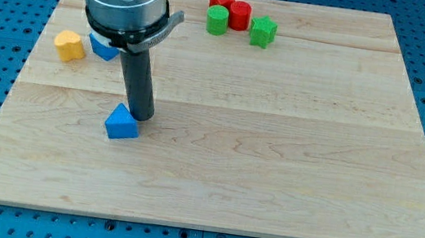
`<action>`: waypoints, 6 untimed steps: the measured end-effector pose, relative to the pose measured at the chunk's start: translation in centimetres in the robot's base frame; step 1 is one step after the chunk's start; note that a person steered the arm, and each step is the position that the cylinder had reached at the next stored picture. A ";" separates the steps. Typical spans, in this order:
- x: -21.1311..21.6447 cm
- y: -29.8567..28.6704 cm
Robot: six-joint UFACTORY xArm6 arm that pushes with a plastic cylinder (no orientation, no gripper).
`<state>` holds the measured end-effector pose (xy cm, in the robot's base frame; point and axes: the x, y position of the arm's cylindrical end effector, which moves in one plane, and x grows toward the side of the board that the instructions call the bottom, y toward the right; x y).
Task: Move the triangle diagonal to the hexagon
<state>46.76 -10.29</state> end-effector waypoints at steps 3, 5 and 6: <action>3.6 -5.9; 2.8 8.3; 7.1 10.1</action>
